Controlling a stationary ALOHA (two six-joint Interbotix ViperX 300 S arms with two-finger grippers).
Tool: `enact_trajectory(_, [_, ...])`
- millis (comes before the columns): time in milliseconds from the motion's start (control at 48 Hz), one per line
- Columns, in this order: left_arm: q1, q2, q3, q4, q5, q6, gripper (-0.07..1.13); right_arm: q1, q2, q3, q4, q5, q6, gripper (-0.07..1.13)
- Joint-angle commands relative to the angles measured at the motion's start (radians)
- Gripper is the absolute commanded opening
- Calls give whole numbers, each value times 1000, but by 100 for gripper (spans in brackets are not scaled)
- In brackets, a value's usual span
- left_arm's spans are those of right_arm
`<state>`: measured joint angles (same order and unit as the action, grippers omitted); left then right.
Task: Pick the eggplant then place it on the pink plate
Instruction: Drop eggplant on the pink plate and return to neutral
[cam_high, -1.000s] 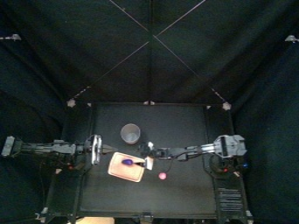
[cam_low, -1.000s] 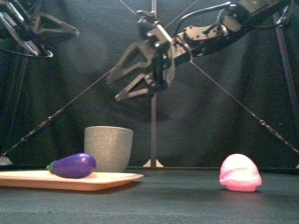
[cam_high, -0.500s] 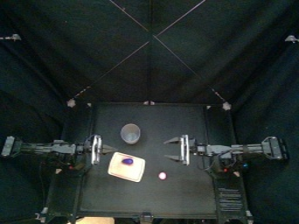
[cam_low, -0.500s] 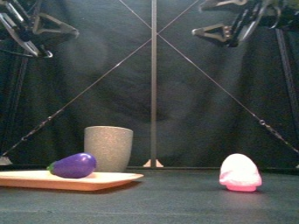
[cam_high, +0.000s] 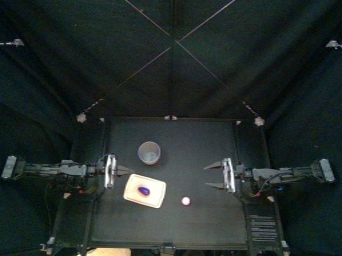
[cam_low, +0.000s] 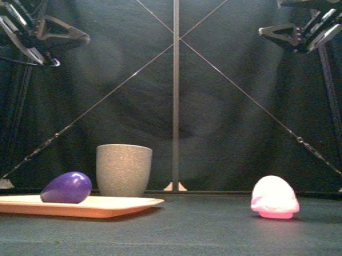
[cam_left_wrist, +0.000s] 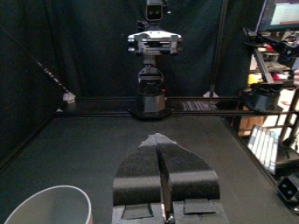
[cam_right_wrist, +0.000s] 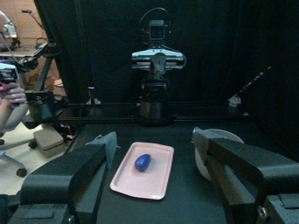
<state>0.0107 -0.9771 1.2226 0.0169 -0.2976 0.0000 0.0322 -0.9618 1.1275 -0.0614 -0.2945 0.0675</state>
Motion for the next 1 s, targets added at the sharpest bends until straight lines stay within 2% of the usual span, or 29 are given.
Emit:
enact_trajectory(21, [3,2,-14,3,-5,3,-3,-2,5,-23,-2,2,-5,101])
enact_trajectory(1000, [2,2,-11,6,-5,3,-3,-17,-26,-18,-11,44,-3,101])
